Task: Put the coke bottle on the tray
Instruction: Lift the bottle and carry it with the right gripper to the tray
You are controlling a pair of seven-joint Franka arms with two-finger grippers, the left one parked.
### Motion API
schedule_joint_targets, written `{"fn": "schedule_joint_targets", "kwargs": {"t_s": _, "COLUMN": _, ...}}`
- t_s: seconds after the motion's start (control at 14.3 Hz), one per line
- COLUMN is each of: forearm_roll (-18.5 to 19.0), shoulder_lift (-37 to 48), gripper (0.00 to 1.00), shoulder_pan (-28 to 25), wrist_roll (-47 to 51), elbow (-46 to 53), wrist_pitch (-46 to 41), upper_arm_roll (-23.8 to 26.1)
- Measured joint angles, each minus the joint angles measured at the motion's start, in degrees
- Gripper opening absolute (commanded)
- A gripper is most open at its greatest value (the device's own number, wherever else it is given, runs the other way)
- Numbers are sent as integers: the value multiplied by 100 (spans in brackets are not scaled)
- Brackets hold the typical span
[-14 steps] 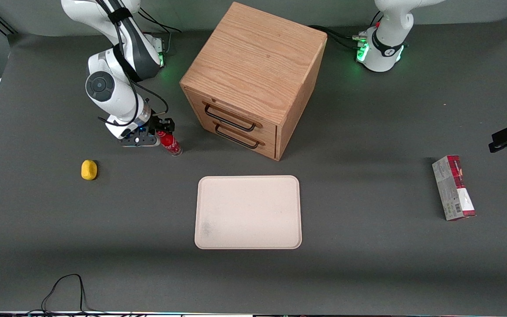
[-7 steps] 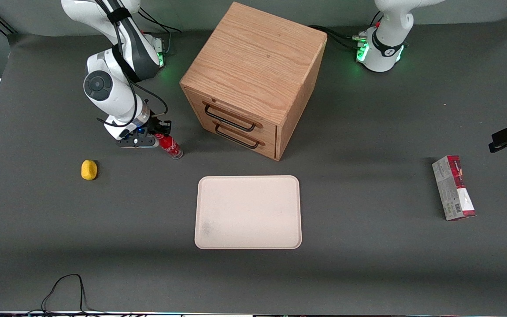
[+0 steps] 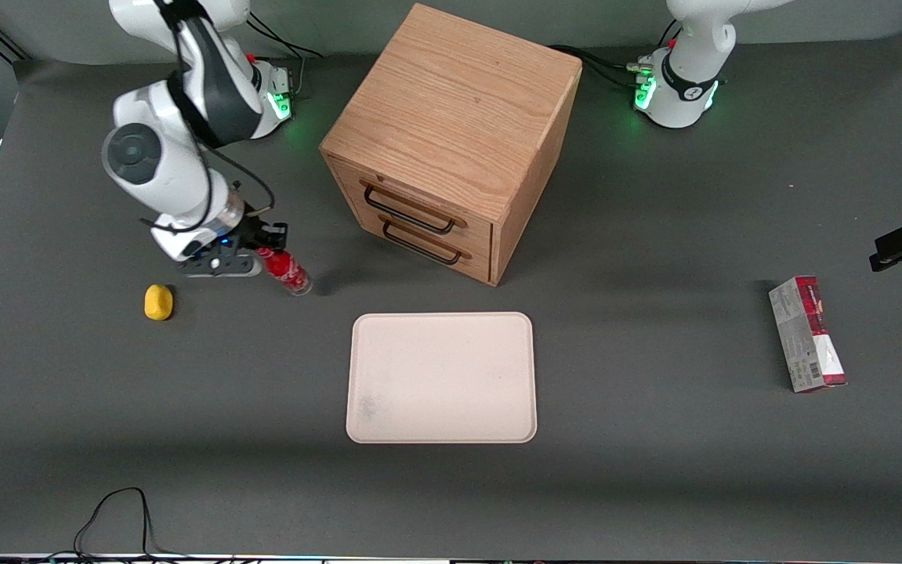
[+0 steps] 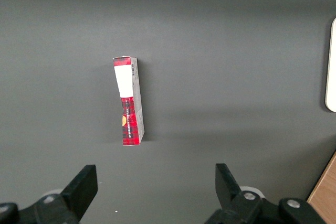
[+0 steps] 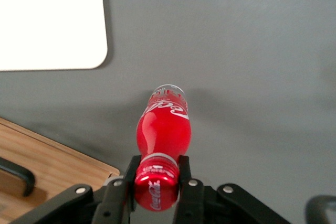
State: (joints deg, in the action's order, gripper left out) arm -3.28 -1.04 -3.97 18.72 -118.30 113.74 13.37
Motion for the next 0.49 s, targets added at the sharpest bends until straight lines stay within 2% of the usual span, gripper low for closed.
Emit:
{"fn": "schedule_joint_targets", "kwargs": {"t_s": 0.21, "forearm_roll": 266, "shoulder_lift": -787, "gripper": 0, "shoulder_pan": 258, "wrist_roll": -1, "elbow": 2045, "wrist_pitch": -1375, "upper_arm_roll": -41}}
{"fn": "schedule_joint_targets", "kwargs": {"t_s": 0.49, "forearm_roll": 293, "shoulder_lift": -1661, "gripper": 0, "shoulder_pan": 273, "wrist_roll": 147, "elbow": 3561, "wrist_pitch": -1712, "upper_arm_roll": -27}}
